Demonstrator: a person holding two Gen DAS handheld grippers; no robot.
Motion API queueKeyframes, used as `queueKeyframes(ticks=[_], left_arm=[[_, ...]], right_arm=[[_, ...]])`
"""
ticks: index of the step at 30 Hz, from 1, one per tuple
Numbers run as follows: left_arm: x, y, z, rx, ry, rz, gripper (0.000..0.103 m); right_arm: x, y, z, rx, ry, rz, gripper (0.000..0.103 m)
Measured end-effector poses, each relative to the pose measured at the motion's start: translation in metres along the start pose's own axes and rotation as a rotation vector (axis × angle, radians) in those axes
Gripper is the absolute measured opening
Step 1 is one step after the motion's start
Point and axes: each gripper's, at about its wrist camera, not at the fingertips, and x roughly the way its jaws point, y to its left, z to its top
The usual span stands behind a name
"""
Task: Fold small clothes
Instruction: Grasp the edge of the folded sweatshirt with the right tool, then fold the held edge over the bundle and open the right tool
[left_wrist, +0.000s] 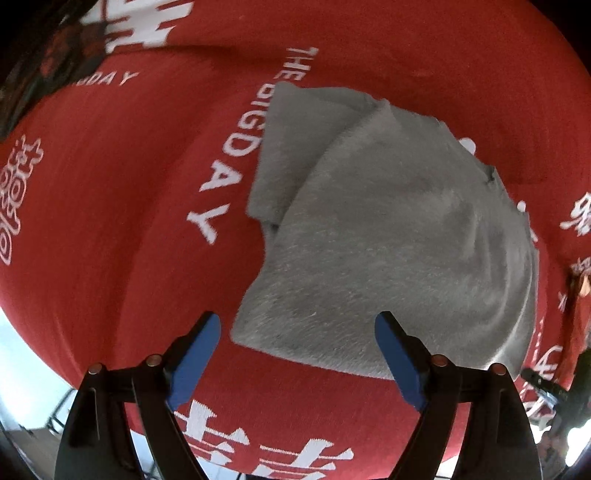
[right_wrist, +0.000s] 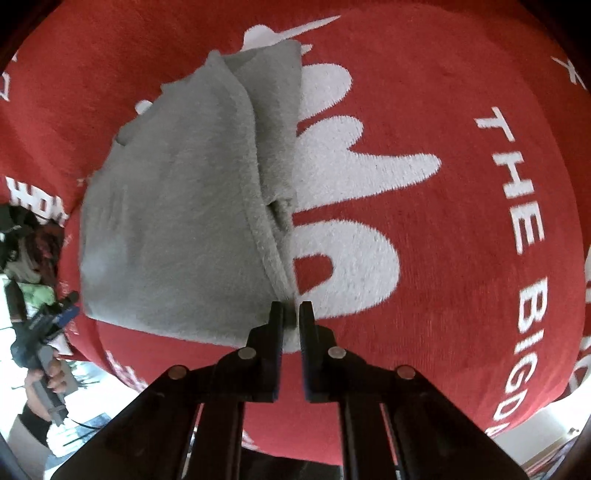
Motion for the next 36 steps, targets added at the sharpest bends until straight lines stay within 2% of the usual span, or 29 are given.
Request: queueKeyframes(ticks=[2, 4, 5, 6, 9, 11, 15, 17, 19, 20, 21, 22, 23, 24, 25, 26, 28, 31, 32, 34, 36], left_arm=[[0.001, 0.008, 0.0, -0.034, 0.004, -0.032, 0.086], [0.004, 0.013, 0.0, -0.062, 0.008, -0.064, 0.086], [0.006, 0.016, 0.001, -0.072, 0.01, -0.077, 0.086], [0.007, 0.017, 0.001, -0.077, 0.009, -0.085, 0.086], [0.01, 0.021, 0.0, -0.069, 0.012, -0.112, 0.086], [0.012, 0.022, 0.0, -0.045, 0.019, -0.131, 0.086], [0.02, 0.024, 0.002, 0.016, 0.044, -0.174, 0.084], [0.024, 0.025, 0.005, 0.047, 0.063, -0.197, 0.074], [0.027, 0.027, 0.008, 0.061, 0.072, -0.213, 0.073], [0.028, 0.028, 0.009, 0.074, 0.078, -0.235, 0.055], [0.029, 0.028, 0.01, 0.095, 0.087, -0.241, 0.047], [0.029, 0.027, 0.011, 0.124, 0.095, -0.229, 0.035], [0.029, 0.027, 0.013, 0.152, 0.098, -0.228, 0.027], [0.028, 0.028, 0.014, 0.17, 0.106, -0.237, 0.009], [0.027, 0.029, 0.016, 0.181, 0.114, -0.248, 0.008], [0.023, 0.031, 0.017, 0.194, 0.109, -0.262, 0.008], [0.017, 0.029, 0.015, 0.241, 0.094, -0.26, 0.008], [0.025, 0.028, 0.003, 0.348, 0.102, -0.191, 0.008], [0.031, 0.03, 0.0, 0.351, 0.114, -0.184, 0.008], [0.03, 0.038, -0.003, 0.325, 0.104, -0.222, 0.008], [0.027, 0.043, -0.003, 0.319, 0.102, -0.233, 0.008]], right_arm=[[-0.011, 0.009, -0.009, -0.034, -0.015, 0.1, 0.01], [-0.009, 0.022, -0.017, -0.058, 0.042, 0.206, 0.021], [-0.005, 0.027, -0.021, -0.052, 0.072, 0.246, 0.045], [0.003, 0.034, -0.027, -0.037, 0.105, 0.294, 0.063], [0.037, 0.055, -0.041, 0.036, 0.168, 0.408, 0.064], [0.068, 0.073, -0.05, 0.143, 0.189, 0.528, 0.063], [0.121, 0.114, -0.063, 0.259, 0.202, 0.631, 0.063], [0.141, 0.132, -0.068, 0.309, 0.189, 0.652, 0.063], [0.153, 0.142, -0.073, 0.369, 0.16, 0.669, 0.063], [0.157, 0.146, -0.074, 0.398, 0.139, 0.674, 0.063], [0.163, 0.151, -0.073, 0.43, 0.116, 0.675, 0.063], [0.164, 0.154, -0.074, 0.459, 0.091, 0.68, 0.063], [0.166, 0.157, -0.074, 0.479, 0.07, 0.677, 0.056], [0.165, 0.159, -0.072, 0.496, 0.049, 0.664, 0.035], [0.165, 0.16, -0.07, 0.502, 0.042, 0.651, 0.019], [0.162, 0.163, -0.067, 0.497, 0.033, 0.64, 0.008], [0.147, 0.171, -0.061, 0.419, 0.001, 0.61, 0.008], [0.141, 0.188, -0.059, 0.295, 0.007, 0.509, 0.008], [0.146, 0.186, -0.063, 0.289, 0.025, 0.474, 0.008], [0.158, 0.178, -0.071, 0.312, 0.059, 0.418, 0.008], [0.159, 0.173, -0.075, 0.326, 0.063, 0.423, 0.007]])
